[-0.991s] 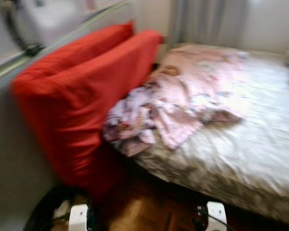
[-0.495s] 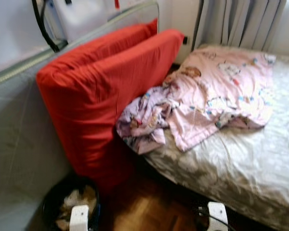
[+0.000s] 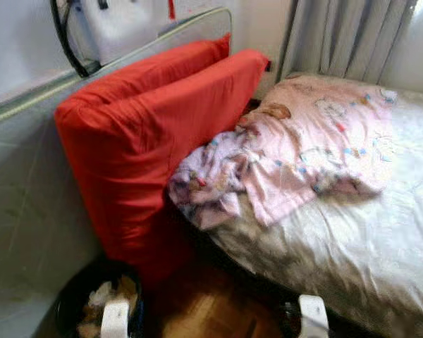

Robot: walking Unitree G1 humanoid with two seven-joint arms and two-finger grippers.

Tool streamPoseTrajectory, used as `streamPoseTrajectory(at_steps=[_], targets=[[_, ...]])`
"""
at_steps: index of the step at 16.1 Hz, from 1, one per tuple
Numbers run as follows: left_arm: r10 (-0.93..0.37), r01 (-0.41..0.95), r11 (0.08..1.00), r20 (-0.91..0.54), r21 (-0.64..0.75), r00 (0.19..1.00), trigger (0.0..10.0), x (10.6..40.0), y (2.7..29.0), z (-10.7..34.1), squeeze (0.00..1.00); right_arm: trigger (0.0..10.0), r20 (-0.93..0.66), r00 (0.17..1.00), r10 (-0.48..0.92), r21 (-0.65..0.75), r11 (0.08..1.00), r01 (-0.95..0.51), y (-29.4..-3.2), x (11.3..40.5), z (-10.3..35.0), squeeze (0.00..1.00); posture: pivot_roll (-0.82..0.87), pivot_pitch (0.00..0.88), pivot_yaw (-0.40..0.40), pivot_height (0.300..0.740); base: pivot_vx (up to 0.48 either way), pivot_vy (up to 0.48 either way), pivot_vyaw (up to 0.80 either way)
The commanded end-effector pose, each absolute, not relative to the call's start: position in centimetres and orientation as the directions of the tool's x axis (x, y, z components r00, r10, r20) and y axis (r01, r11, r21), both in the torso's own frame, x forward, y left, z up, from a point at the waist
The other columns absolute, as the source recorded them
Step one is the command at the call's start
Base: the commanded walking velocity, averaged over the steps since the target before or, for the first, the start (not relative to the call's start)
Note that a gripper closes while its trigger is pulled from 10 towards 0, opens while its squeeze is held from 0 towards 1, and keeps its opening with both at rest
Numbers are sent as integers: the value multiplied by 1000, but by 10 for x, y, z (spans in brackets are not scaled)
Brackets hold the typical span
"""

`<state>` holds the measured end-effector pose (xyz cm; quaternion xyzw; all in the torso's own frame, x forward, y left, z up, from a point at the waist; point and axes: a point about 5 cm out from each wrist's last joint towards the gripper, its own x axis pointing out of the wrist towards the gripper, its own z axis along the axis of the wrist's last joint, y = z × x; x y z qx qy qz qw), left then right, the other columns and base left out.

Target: Clean up the room

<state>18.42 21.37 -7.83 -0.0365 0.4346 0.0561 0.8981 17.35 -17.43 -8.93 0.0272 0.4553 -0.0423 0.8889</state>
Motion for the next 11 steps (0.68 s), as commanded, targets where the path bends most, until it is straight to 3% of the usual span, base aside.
streamPoseTrajectory(at_steps=[1, 2, 11], targets=[[75, -134, 991, -796, -8, 601, 10000, 179, 218, -80, 0, 10000, -805, 592, -43, 13, 996, 90, -171, 179, -87, 0, 65, 5, 29, 740, 304, 0, 800], [75, -133, 991, -795, -8, 602, 10000, 179, 218, -80, 0, 10000, -804, 593, -43, 16, 995, 94, -171, 179, -87, 0, 65, 5, 29, 740, 304, 0, 606], [73, -130, 991, -796, -8, 601, 10000, 179, 218, -80, 0, 10000, -803, 594, -43, 26, 994, 107, -171, 179, -87, 0, 60, 0, 34, 740, 305, 0, 0]])
